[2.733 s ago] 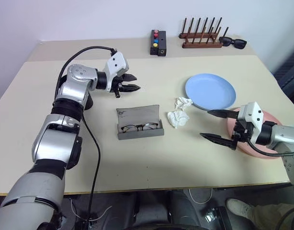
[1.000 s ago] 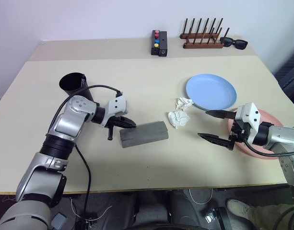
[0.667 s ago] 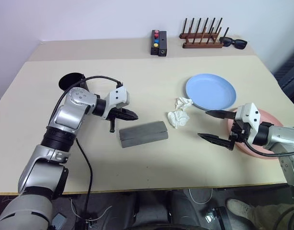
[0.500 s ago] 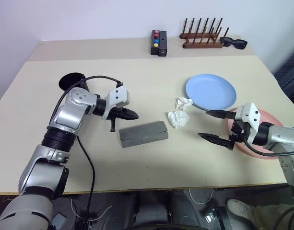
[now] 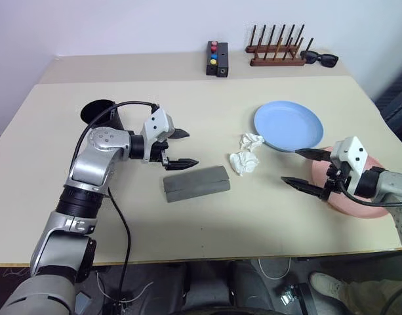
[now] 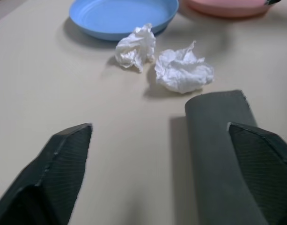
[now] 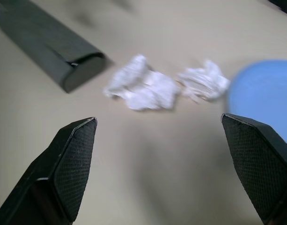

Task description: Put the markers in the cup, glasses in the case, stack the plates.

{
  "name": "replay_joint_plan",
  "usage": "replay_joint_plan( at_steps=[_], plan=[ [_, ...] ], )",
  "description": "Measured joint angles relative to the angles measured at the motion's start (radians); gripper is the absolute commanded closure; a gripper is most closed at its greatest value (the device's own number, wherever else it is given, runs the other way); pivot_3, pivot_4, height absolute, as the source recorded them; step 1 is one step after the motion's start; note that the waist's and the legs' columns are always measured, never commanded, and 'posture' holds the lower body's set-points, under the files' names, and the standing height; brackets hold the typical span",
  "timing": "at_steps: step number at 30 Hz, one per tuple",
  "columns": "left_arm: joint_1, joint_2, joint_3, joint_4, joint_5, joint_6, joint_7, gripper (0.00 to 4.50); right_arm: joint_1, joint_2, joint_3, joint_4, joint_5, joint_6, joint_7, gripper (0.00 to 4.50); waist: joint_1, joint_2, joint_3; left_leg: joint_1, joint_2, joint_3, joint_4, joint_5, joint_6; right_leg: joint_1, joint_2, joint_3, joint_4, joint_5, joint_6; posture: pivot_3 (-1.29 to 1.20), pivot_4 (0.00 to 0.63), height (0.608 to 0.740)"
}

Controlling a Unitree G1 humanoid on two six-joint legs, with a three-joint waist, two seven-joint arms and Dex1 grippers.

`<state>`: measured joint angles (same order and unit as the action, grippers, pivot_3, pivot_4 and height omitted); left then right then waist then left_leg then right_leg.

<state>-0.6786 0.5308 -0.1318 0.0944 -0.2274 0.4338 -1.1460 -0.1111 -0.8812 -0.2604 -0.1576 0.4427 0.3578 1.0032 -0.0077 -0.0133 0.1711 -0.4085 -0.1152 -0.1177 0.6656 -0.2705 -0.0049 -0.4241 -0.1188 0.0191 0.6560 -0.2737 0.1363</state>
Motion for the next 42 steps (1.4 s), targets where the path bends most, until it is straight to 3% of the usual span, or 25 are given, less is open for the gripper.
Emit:
replay_joint_plan(
  at_steps=[10, 22, 30, 42],
  plan=[
    [-0.005, -0.087, -0.035, -0.159, -0.105, 0.108, 0.029, 0.04, 0.061, -0.032, -0.043, 0.068, -0.105, 0.046, -0.125, 0.13, 0.016, 0.0, 0.0, 0.0, 0.0, 0.001, 0.0, 0.0, 0.0, 0.0, 0.0, 0.001, 0.0, 0.0, 0.0, 0.0, 0.15, 0.74],
    [-0.059, -0.169, -0.083, -0.112, -0.076, 0.062, 0.127, 0.04, 0.115, -0.052, -0.117, -0.033, -0.063, 0.408, -0.25, 0.13, 0.021, 0.0, 0.0, 0.0, 0.0, 0.001, 0.0, 0.0, 0.0, 0.0, 0.0, 0.001, 0.0, 0.0, 0.0, 0.0, 0.15, 0.74],
    [-0.062, -0.162, -0.123, -0.106, -0.072, 0.002, 0.055, 0.04, 0.106, -0.021, -0.125, -0.098, -0.002, 0.529, -0.292, 0.13, 0.021, 0.0, 0.0, 0.0, 0.0, 0.001, 0.0, 0.0, 0.0, 0.0, 0.0, 0.001, 0.0, 0.0, 0.0, 0.0, 0.15, 0.74],
    [-0.062, -0.101, -0.131, -0.062, -0.063, -0.069, -0.065, 0.04, 0.091, -0.021, -0.095, -0.071, -0.001, 0.508, -0.29, 0.13, 0.021, 0.001, 0.0, 0.0, 0.0, 0.001, 0.0, 0.0, 0.0, 0.0, 0.0, 0.001, 0.0, 0.0, 0.0, 0.0, 0.15, 0.74]
  ],
)
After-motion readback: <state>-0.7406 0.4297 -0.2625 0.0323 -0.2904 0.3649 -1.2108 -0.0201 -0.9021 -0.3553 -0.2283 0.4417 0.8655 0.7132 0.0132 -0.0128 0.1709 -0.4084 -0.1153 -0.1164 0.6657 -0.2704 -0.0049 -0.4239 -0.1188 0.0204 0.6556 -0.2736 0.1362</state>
